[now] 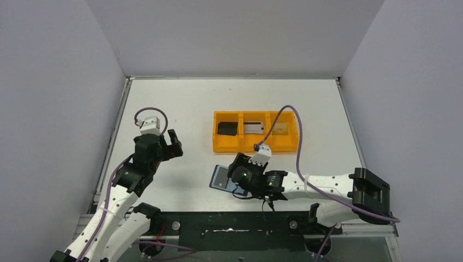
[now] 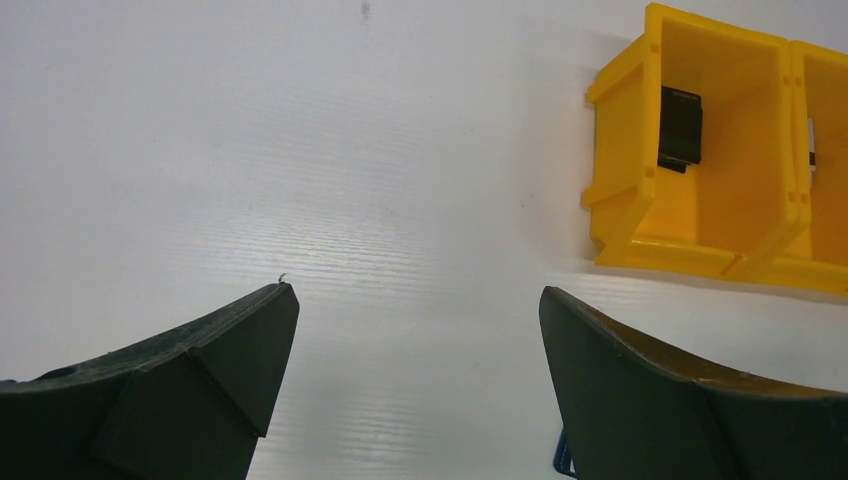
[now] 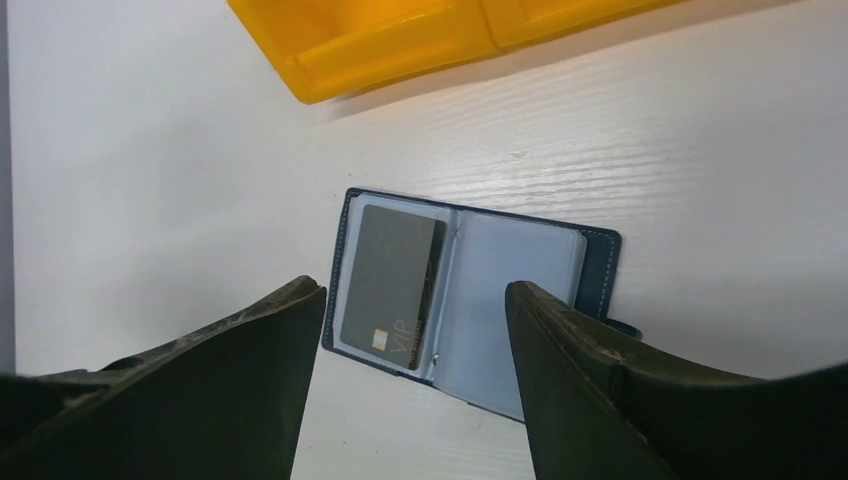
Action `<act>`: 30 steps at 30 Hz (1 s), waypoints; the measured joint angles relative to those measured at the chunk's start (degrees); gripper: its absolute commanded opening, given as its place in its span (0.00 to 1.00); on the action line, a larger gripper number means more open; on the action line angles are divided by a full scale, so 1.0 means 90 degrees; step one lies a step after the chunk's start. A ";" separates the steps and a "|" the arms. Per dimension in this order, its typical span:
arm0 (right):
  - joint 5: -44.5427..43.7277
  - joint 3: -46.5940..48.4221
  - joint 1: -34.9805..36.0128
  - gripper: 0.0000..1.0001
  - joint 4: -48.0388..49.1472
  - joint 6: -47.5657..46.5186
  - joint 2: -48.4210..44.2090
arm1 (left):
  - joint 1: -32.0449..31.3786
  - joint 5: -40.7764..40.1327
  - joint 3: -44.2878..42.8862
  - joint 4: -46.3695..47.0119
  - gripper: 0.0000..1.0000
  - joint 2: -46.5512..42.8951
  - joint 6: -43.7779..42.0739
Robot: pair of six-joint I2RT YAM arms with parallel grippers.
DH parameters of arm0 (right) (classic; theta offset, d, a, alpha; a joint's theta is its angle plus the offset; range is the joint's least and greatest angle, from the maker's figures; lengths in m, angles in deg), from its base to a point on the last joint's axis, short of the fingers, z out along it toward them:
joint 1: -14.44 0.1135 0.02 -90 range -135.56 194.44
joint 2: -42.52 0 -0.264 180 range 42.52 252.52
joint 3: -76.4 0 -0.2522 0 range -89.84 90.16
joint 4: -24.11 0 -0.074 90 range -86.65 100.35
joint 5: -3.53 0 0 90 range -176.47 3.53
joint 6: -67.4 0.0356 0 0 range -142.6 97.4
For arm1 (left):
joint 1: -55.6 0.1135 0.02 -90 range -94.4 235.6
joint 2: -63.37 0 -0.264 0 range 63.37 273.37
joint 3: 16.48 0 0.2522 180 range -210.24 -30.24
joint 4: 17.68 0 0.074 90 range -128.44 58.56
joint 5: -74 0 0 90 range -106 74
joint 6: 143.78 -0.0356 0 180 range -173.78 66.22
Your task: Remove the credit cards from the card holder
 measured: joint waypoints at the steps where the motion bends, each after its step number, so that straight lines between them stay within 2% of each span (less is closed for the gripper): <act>1: 0.0044 0.0000 0.0000 0.62 0.0121 -0.0029 -0.0002 | 0.0005 0.0019 0.0000 0.0002 0.93 0.0000 0.0000; 10: 0.0724 0.0146 -0.0039 0.47 0.0865 -0.0338 0.0566 | 0.0075 0.0160 0.0000 0.0046 0.94 0.0194 -0.0002; 23: 0.2181 0.0243 -0.0821 0.39 0.1258 -0.0352 0.1508 | 0.0112 0.0163 0.0000 0.0049 0.93 0.0204 0.0000; 30: 0.2611 0.0287 -0.1039 0.38 0.1290 -0.0231 0.1865 | 0.0112 0.0199 0.0000 0.0049 0.94 0.0216 -0.0002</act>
